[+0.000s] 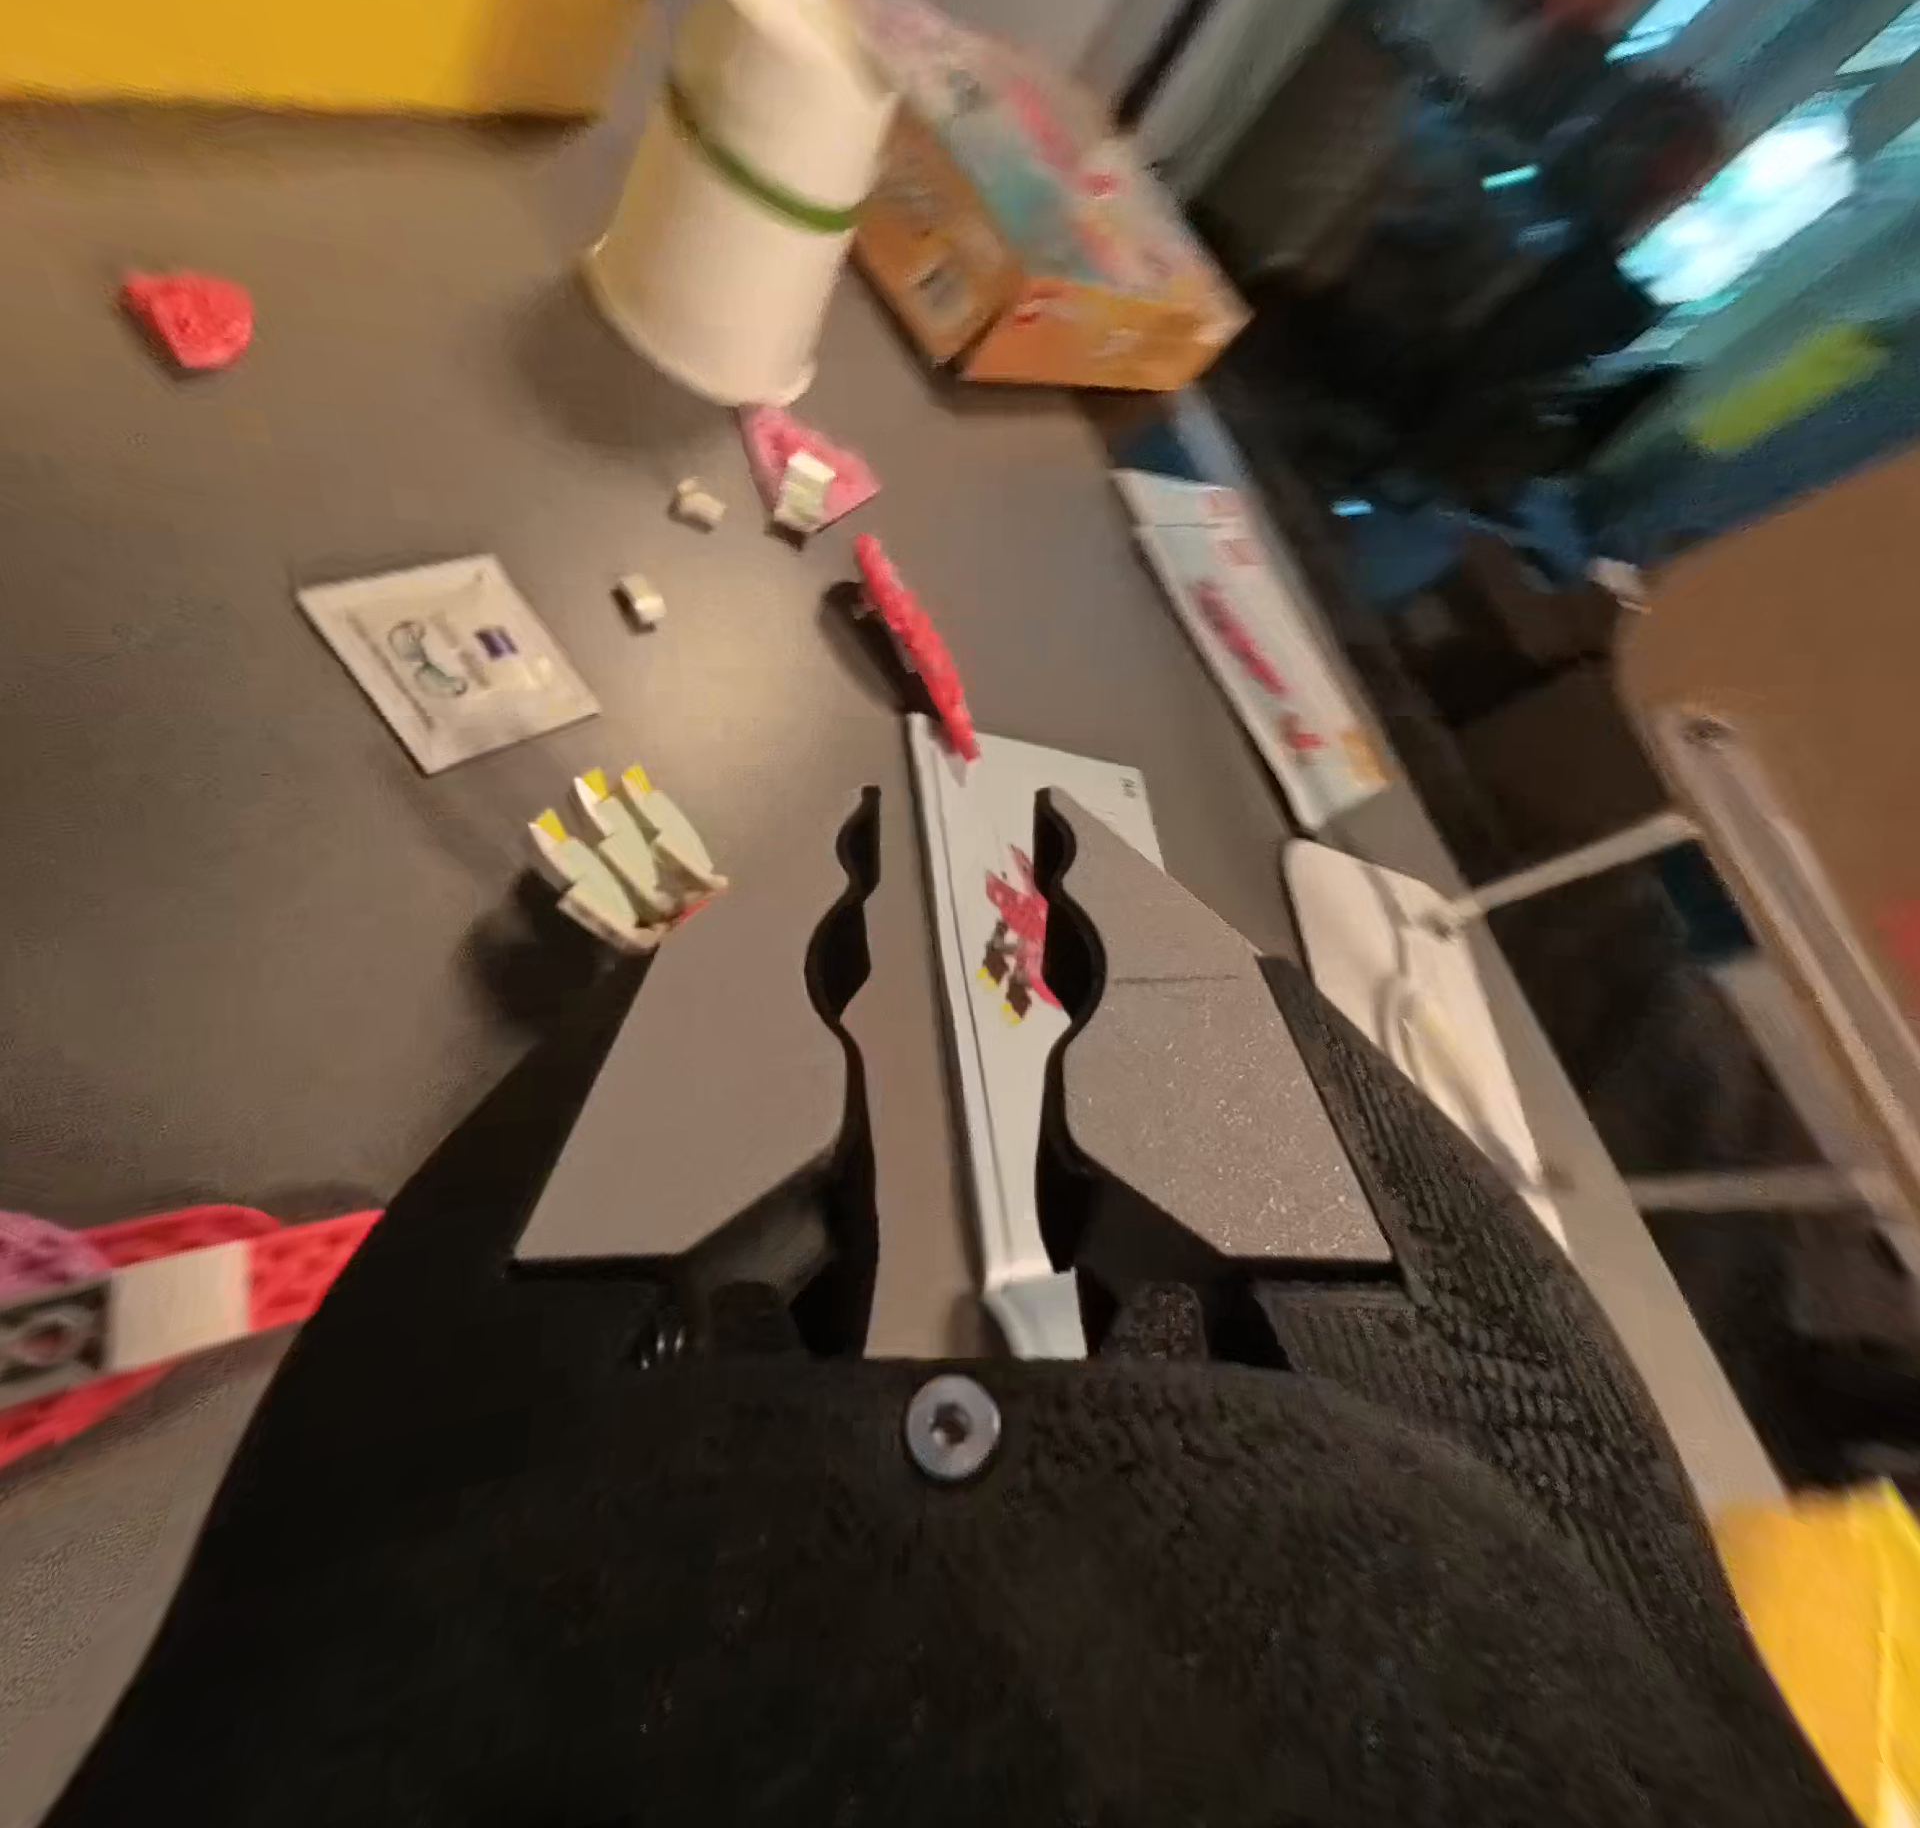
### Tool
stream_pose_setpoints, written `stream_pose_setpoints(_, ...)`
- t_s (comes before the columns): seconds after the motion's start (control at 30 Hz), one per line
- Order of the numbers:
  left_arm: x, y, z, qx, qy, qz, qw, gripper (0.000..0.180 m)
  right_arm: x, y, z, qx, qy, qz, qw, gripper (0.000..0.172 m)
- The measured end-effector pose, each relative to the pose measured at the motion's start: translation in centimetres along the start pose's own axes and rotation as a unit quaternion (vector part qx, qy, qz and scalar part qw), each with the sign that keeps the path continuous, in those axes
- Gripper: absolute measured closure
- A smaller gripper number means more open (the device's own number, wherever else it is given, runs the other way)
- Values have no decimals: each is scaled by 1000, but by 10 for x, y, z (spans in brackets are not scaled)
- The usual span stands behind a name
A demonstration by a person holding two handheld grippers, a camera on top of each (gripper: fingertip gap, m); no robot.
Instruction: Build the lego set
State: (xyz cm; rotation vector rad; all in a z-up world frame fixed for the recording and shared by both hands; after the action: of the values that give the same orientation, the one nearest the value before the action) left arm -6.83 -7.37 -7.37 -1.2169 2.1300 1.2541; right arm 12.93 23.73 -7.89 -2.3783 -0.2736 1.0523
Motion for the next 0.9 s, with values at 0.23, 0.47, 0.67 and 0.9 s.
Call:
stream_pose_setpoints(0.23, 35, -1, -15, -21, 29, -44, 998, 115, -8, -2, 87, -231, 146, -86, 958, 124)
stream_pose_setpoints(0.47, 69, 6, -17, -22, 50, -94, 994, 116, -15, 10, 137, -271, 185, -115, 938, 113)
stream_pose_setpoints(0.67, 68, 7, -7, -5, 36, -95, 995, 118, -23, 23, 159, -330, 187, -70, 923, 114)
stream_pose_setpoints(0.9, 66, 10, -1, 2, 31, -98, 995, 117, -12, 20, 172, -313, 220, -120, 916, 143)
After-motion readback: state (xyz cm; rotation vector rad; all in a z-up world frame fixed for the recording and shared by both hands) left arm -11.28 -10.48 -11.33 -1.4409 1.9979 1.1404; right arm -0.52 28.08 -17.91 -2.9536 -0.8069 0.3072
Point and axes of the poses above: each gripper's, where its closed fingertips meet, z out along the fingers, x out of its underside, y = z × x across the jaws, the point moved 1 cm from there along -z, back along the fingers, and after that the axes turned 10 degrees about y, right-handed, at the moved point
